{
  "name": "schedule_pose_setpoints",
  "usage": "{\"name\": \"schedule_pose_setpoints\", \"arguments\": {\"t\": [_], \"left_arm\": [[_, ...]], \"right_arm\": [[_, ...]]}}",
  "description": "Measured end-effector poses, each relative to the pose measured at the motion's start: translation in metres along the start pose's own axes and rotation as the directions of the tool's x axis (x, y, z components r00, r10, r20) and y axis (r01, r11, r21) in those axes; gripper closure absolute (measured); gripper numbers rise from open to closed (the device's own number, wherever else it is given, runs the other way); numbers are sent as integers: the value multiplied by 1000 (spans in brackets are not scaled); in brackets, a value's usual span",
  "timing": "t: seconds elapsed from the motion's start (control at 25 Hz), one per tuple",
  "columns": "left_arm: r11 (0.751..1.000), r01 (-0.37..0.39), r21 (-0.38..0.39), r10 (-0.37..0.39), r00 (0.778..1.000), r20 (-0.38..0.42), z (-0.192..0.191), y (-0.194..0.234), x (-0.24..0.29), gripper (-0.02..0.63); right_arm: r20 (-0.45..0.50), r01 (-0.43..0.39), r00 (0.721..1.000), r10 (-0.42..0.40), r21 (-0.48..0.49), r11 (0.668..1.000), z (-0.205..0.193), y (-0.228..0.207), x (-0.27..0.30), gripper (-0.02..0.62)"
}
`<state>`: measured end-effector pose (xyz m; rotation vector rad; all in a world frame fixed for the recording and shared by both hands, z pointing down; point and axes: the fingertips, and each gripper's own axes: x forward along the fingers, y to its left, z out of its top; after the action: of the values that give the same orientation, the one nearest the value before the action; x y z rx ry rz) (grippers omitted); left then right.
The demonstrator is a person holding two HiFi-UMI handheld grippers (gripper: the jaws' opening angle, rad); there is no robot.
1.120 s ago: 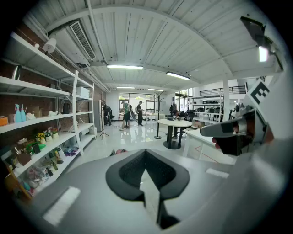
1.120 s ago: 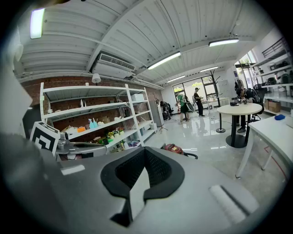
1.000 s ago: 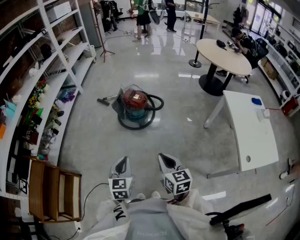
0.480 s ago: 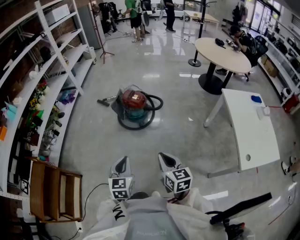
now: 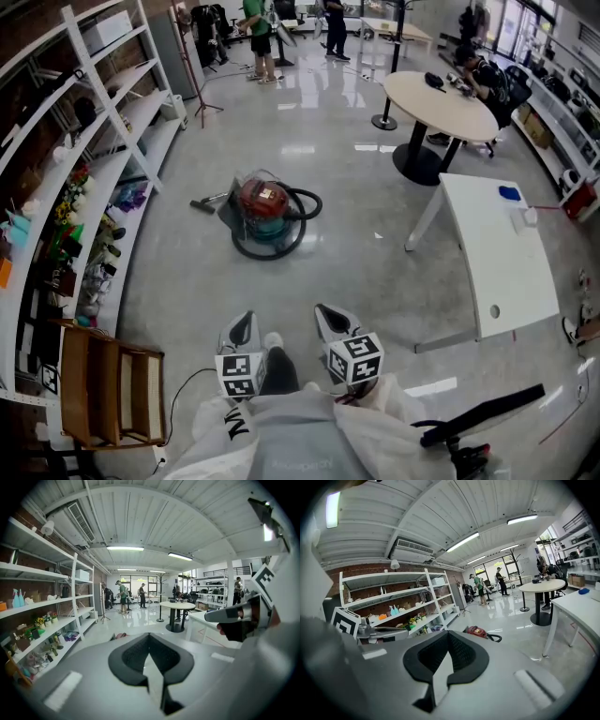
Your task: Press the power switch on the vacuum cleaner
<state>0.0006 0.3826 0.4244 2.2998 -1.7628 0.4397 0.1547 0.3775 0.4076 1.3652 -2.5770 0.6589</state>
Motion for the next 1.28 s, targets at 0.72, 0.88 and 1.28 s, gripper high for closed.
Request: {"name": "schedule_pose_setpoints", "arguments": {"t": [0.72, 0.88, 1.28], "left_arm": [[999, 37, -29, -37, 999, -4, 7, 33, 60, 606], [998, 36, -43, -37, 999, -3, 13, 52, 76, 606], [997, 41, -63, -41, 999, 7, 30, 89, 114, 606]], "right_arm": [[-38, 37, 999, -37, -5, 999, 10, -16, 56, 595], [-50, 28, 998, -29, -16, 999, 17, -12, 80, 595], [-57, 34, 998, -37, -39, 999, 42, -13, 129, 595]]}}
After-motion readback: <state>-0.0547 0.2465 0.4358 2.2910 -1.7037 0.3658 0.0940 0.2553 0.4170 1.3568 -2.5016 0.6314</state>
